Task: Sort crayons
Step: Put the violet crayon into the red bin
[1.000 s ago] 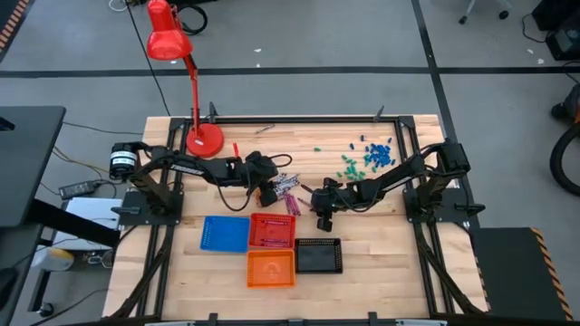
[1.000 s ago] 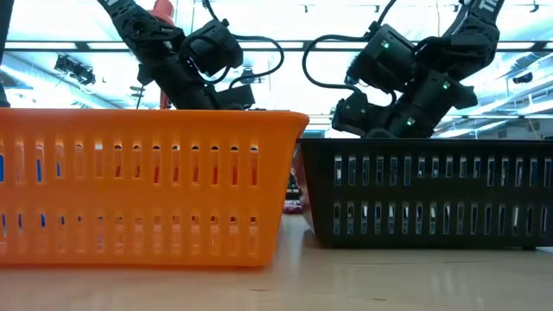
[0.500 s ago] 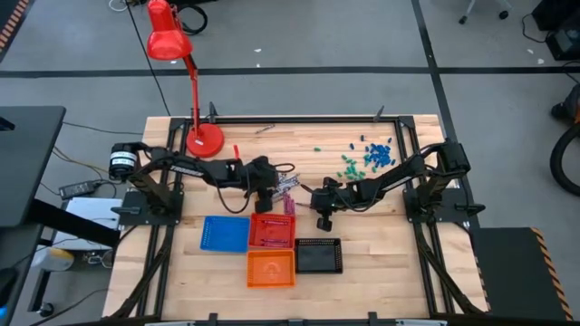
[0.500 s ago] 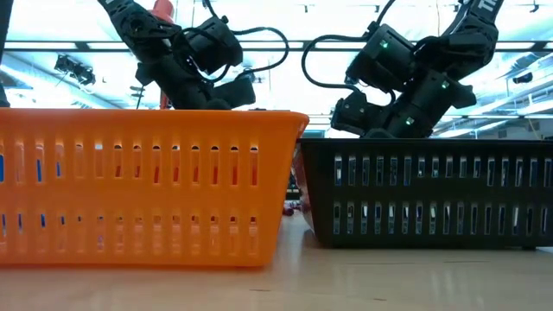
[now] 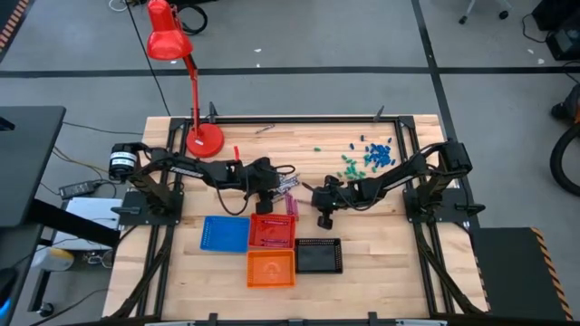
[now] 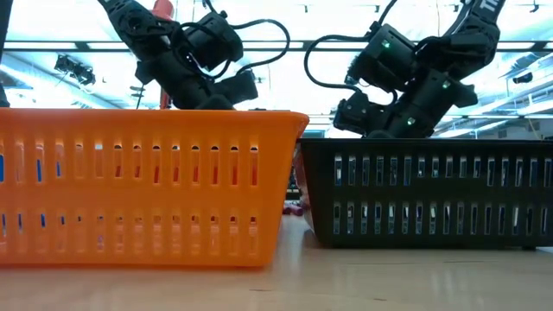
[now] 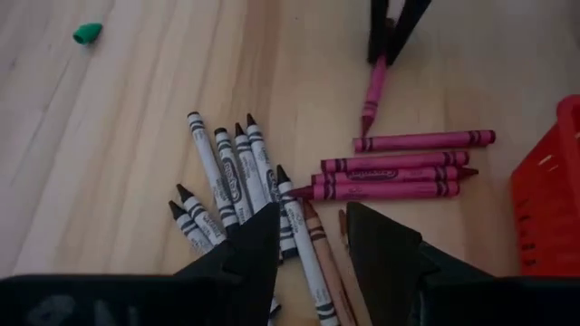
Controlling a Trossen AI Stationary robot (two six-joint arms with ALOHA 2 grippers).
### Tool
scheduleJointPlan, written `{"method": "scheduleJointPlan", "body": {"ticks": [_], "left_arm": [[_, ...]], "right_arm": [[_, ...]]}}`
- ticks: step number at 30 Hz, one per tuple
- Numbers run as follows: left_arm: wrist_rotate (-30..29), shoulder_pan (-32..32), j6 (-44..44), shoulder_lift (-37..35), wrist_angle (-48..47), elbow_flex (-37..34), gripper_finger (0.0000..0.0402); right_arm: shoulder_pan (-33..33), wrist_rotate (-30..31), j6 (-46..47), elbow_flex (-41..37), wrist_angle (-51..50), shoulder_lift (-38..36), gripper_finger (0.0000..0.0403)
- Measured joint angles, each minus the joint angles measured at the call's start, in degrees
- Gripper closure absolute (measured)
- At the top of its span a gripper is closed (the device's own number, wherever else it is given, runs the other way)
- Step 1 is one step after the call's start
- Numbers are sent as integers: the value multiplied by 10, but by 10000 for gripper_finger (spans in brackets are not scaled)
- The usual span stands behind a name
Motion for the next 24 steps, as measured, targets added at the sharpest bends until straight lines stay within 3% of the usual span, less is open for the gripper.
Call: {"method": "scheduleJointPlan", "body": {"ticks": [11, 19, 24], "left_arm": [[2, -7, -14, 0, 25, 0, 260], [4, -6, -15, 0, 33, 0, 260], [47, -16, -17, 0, 81, 0, 260]], "right_arm": [[0, 18, -5, 0, 22, -7, 372], [28, 74, -34, 1, 32, -92, 372], [64, 110, -73, 1, 70, -133, 372]]}}
